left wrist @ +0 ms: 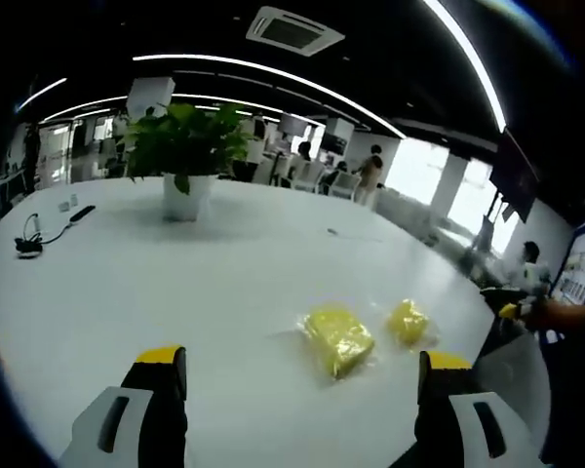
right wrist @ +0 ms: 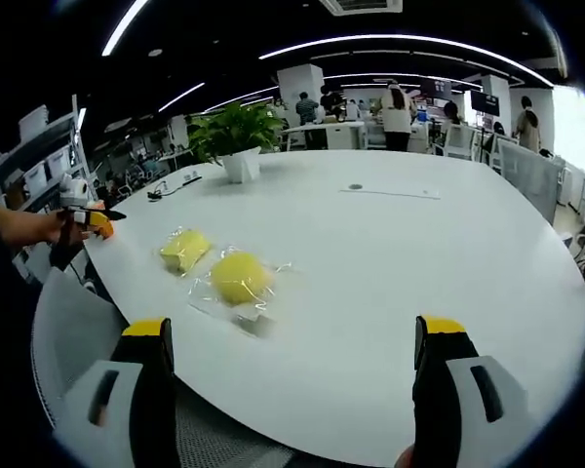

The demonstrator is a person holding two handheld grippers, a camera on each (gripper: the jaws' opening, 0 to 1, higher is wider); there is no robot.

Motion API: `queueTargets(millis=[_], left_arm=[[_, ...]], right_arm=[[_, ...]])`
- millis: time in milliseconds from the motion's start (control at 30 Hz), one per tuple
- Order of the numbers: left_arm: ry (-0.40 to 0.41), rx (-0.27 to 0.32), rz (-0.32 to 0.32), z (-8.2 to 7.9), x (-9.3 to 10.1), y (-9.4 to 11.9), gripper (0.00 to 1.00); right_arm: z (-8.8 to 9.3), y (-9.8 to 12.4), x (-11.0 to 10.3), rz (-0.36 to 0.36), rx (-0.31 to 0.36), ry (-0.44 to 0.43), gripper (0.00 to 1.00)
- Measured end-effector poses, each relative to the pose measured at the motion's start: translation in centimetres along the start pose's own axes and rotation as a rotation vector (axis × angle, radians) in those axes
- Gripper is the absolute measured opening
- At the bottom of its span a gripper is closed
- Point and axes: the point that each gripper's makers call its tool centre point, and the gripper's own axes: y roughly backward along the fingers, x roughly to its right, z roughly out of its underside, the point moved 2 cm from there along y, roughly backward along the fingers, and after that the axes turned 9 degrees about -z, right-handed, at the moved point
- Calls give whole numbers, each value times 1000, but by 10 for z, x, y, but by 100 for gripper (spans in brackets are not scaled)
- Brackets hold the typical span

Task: Compare the silicone blocks by pressing each to a similar depth, holding the contact briefly, and releasing to observe deformation and rebound differences across the visible hardness samples.

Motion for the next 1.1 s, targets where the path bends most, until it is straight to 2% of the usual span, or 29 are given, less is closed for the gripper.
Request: queueTargets(millis=[100,200,300,367,500,800,900,967,1033,1100], left_arm=[[25,-17,-16,-9,-1,-6,100],[41,-2,-8,-17,1,-14,100],[53,-34,6,-17,3,-23,100],[77,-76,26,-15,5,-30,100],[55,-78,36,-19,8,-45,100],[121,-139,49,-9,1,-82,94],[130,-162,51,-2,-1,-91,85],[169,-165,51,-1,-2,-95,76],[247,-164,76,0,-1,-103,75],[260,-180,81,5,0,-111,74]], right_arm=[[-7,0,-4,-8,-2,13,96],[-14,2,-5,-9,15,23,96],[-15,6,-3,2,20,15,96],[-15,9,-2,11,28,3,96],[-17,10,-1,19,38,3,96],[-20,1,-4,7,52,-9,96],[-17,-4,-6,0,50,-15,96],[-15,-4,-7,-4,48,-20,96],[-12,-6,-8,-8,44,-23,96],[-11,-5,-10,-8,40,-22,96]])
